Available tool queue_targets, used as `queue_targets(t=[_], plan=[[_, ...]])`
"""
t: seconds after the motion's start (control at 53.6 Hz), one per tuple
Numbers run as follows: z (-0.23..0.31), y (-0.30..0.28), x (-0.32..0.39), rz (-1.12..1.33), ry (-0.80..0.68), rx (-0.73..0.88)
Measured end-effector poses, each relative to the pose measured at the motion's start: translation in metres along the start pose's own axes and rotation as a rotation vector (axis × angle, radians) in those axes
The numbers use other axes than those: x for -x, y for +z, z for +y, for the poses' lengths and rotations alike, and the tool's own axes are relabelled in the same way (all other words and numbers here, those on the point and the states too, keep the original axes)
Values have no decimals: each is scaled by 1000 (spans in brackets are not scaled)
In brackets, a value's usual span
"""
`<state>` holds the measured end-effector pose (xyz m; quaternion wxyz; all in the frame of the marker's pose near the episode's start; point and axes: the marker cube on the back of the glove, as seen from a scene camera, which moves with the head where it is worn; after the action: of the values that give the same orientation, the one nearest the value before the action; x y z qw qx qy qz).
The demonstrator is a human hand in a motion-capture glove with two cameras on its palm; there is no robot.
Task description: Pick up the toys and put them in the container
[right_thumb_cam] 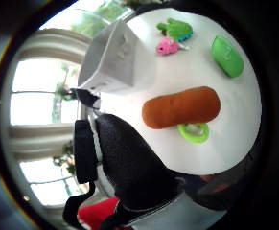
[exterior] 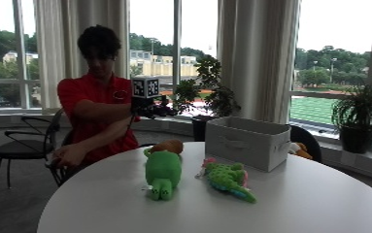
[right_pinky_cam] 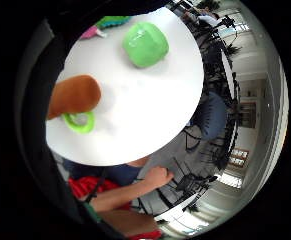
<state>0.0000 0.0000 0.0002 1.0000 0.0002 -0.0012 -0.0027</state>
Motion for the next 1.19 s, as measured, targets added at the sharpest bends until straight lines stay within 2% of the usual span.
queue_targets(t=[0.373, 0.653, 0.821, 0.989, 1.138, 1.194], plan=[[-9, 20, 13, 3, -58, 6], [-40, 57, 3, 52, -160, 25], [-35, 94, 6, 115, -295, 144], [-29, 134, 21, 244, -347, 264], [-40, 147, 22, 230, -359, 270], [-66, 135, 3, 182, -305, 311]])
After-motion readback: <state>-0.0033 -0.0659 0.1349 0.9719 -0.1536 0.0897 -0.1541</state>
